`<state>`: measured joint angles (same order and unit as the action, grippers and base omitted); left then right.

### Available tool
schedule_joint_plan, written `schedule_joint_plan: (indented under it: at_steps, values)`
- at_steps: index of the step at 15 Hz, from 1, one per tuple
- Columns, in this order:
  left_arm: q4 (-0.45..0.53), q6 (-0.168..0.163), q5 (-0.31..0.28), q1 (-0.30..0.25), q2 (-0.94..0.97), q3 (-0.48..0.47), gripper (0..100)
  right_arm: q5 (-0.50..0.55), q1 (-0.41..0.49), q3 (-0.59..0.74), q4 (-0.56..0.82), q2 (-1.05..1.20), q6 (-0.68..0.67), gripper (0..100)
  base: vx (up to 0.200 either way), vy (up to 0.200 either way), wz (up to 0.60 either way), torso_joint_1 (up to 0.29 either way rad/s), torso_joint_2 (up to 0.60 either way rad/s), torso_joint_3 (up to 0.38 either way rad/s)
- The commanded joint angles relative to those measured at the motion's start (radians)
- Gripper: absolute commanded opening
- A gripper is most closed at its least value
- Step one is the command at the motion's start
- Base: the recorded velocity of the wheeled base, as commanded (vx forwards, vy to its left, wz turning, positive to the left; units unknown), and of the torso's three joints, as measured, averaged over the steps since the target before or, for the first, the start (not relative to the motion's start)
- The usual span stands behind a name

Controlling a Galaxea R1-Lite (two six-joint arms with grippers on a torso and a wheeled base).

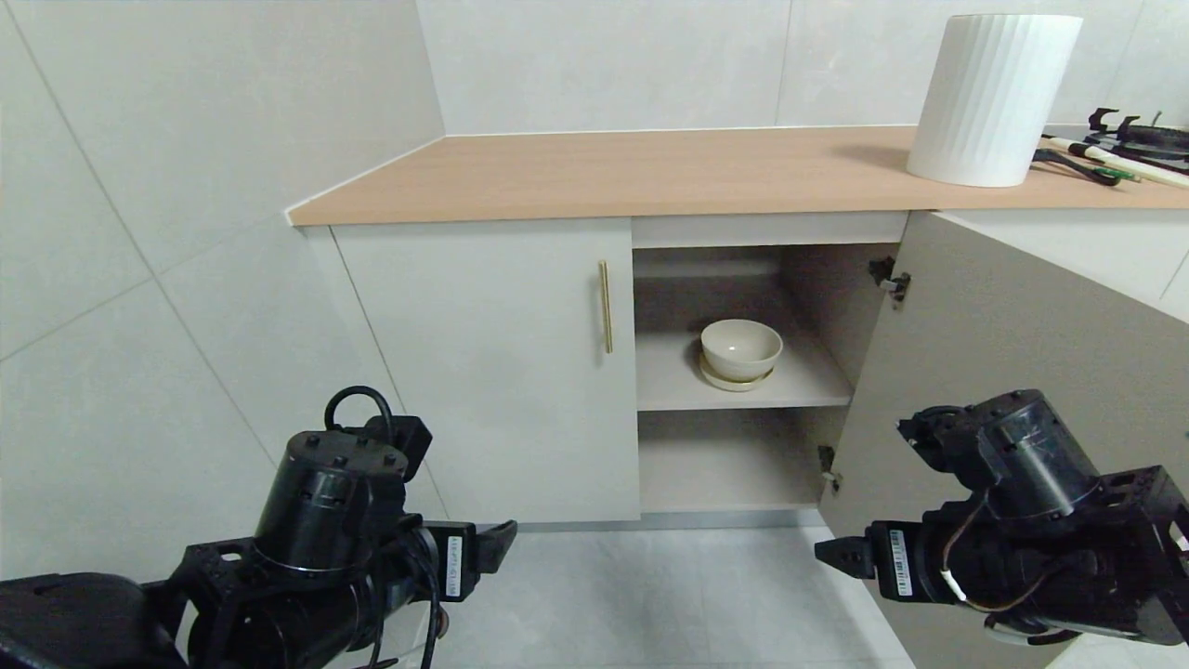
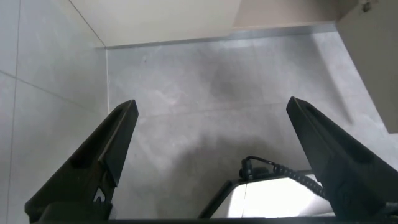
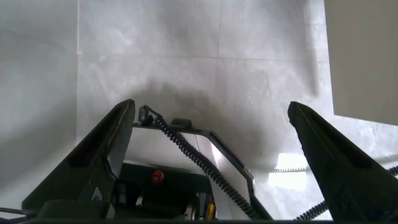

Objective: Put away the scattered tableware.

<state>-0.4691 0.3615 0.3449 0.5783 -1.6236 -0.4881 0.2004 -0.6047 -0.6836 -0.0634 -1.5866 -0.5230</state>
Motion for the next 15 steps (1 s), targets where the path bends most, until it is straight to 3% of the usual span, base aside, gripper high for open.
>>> schedule_joint_plan:
  at_steps: [1,7,11,15]
  values:
    - [0.000,-0.001,0.000,0.000,-0.002,0.000,100,0.001,0.000,0.006,-0.001,-0.007,0.000,100,0.000,0.000,0.00,0.000,0.00,0.000]
    - [0.000,-0.001,0.000,0.000,0.001,0.000,100,0.010,0.002,0.018,0.005,0.043,0.001,100,0.000,0.000,0.00,0.000,0.00,0.000]
    - [0.000,-0.006,0.000,0.000,0.004,-0.003,100,0.005,0.000,0.024,0.120,0.154,0.000,100,0.000,0.000,0.00,0.000,0.00,0.000]
    - [0.000,-0.007,0.002,0.000,0.004,-0.001,100,0.002,-0.007,0.058,0.131,0.200,0.000,100,0.000,0.000,0.00,0.000,0.00,0.000]
